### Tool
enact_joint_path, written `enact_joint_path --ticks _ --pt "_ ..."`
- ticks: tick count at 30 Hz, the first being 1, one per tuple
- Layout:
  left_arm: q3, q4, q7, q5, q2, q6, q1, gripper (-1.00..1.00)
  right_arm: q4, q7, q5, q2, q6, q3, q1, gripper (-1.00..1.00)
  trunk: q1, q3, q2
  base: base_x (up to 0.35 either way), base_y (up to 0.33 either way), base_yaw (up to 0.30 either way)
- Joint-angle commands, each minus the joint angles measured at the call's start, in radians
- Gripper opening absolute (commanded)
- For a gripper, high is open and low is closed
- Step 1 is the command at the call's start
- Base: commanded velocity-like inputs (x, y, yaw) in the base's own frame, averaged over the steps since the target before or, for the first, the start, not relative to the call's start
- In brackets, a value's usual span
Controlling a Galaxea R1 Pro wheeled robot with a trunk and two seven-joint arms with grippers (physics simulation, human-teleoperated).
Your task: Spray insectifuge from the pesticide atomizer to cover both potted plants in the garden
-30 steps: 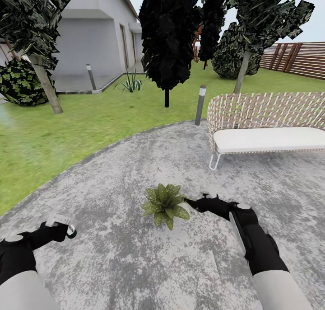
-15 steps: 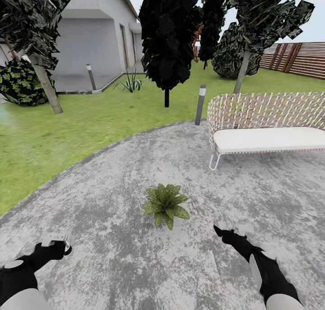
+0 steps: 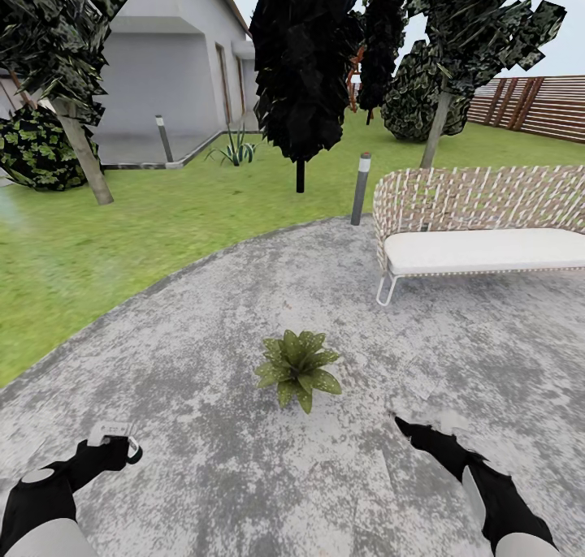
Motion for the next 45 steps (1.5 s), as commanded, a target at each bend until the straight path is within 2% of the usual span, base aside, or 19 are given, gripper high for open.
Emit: enact_joint_path --ticks 1,4,10,12,14,15,17,18,21,24,31,45 --pt "0.004 -0.002 -0.005 -0.005 -0.001 -0.001 -0.002 -1.00 0.014 0.009 0.009 -0.007 0.005 -0.007 -0.001 1.00 0.000 -0.001 0.000 0.000 0.000 0.000" --pt "0.004 -0.002 -0.005 -0.006 -0.001 -0.001 -0.002 -1.00 0.035 0.008 0.009 -0.018 0.005 -0.006 -0.001 1.00 0.000 -0.001 0.000 0.000 0.000 0.000" --pt "0.004 -0.001 0.002 -0.006 -0.001 -0.004 -0.002 -1.00 0.044 0.002 0.012 -0.020 0.000 -0.006 -0.001 1.00 0.000 -0.001 0.000 0.000 0.000 0.000" --pt "0.005 0.014 0.033 -0.005 -0.001 -0.006 -0.002 -1.00 0.054 -0.018 0.013 -0.020 -0.004 -0.006 -0.001 1.00 0.000 -0.001 0.000 0.000 0.000 0.000" --pt "0.005 0.050 0.116 -0.002 -0.001 -0.006 -0.002 -1.00 0.076 -0.093 0.012 -0.019 -0.005 -0.006 -0.001 1.00 0.000 -0.001 0.000 0.000 0.000 0.000" --pt "0.005 0.087 0.207 0.000 -0.001 -0.006 -0.002 -1.00 0.091 -0.174 0.012 -0.017 -0.005 -0.007 -0.001 1.00 0.000 -0.001 0.000 0.000 0.000 0.000" --pt "0.005 0.150 0.345 0.001 -0.001 -0.006 -0.002 -1.00 0.101 -0.281 0.013 -0.013 -0.005 -0.005 -0.001 1.00 0.000 -0.001 0.000 0.000 0.000 0.000" --pt "0.003 0.199 0.437 0.001 -0.001 -0.006 -0.002 -1.00 0.105 -0.340 0.013 -0.011 -0.005 -0.003 -0.001 1.00 0.000 -0.001 0.000 0.000 0.000 0.000" --pt "0.003 0.254 0.521 0.000 -0.001 -0.007 -0.002 -1.00 0.108 -0.384 0.016 -0.010 -0.005 -0.004 -0.001 1.00 0.000 -0.001 0.000 0.000 0.000 0.000" --pt "0.002 0.266 0.510 0.000 -0.001 -0.007 -0.002 -1.00 0.108 -0.391 0.014 -0.011 -0.005 -0.004 -0.001 1.00 0.000 -0.001 0.000 0.000 0.000 0.000" --pt "-0.002 0.268 0.335 -0.002 0.009 -0.007 -0.002 -1.00 0.106 -0.393 0.015 -0.011 -0.005 -0.004 -0.001 1.00 0.000 -0.001 0.000 0.000 0.000 0.000" --pt "-0.004 0.267 0.329 -0.006 0.008 -0.007 -0.002 -1.00 0.107 -0.395 0.010 -0.016 -0.001 -0.004 -0.001 1.00 0.000 0.010 0.000 0.000 0.068 -0.113"
